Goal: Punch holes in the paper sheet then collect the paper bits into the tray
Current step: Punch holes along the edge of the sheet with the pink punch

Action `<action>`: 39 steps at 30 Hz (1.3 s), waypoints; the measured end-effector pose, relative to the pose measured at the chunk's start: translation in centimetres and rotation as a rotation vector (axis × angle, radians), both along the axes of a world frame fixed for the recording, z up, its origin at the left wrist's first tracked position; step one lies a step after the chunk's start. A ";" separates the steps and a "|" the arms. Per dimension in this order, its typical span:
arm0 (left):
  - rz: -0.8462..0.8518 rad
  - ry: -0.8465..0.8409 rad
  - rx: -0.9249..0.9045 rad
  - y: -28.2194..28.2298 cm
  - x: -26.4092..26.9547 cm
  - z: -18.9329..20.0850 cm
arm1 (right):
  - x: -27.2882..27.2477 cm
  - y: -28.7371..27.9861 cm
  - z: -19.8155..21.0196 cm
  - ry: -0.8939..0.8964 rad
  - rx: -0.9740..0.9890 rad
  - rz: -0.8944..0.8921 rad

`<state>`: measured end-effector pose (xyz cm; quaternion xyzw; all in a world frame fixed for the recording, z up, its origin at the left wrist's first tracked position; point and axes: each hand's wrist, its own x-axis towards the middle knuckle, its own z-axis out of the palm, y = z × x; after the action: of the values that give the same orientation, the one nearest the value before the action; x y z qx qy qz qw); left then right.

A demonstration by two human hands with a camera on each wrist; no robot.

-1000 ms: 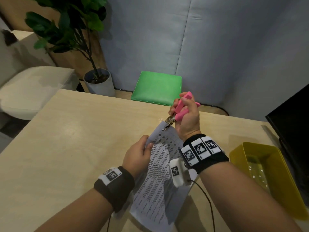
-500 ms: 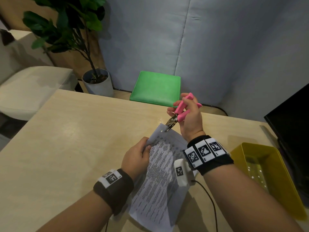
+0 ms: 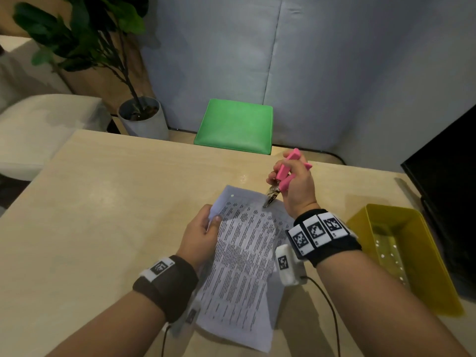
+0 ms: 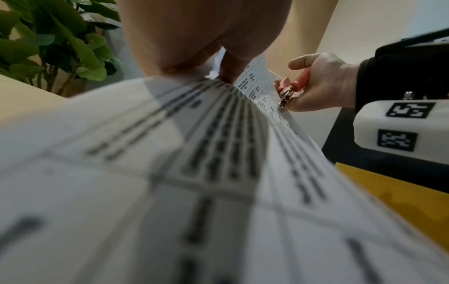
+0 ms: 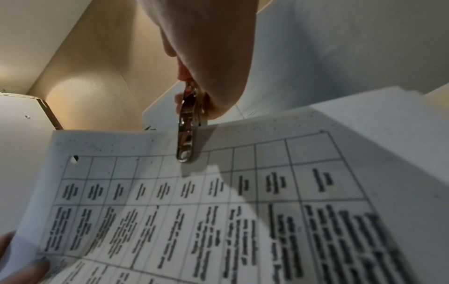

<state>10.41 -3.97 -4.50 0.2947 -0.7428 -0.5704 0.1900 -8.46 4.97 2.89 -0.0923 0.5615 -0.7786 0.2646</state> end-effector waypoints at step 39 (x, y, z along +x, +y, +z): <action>0.033 0.044 0.173 -0.6 -0.8 -2.9 | -0.9 -1.3 -3.1 -0.032 0.026 -0.067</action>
<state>9.61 -4.56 -7.36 0.3098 -0.6814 -0.6354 0.1897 -9.41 3.69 -0.18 -0.0578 0.5700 -0.7810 0.2485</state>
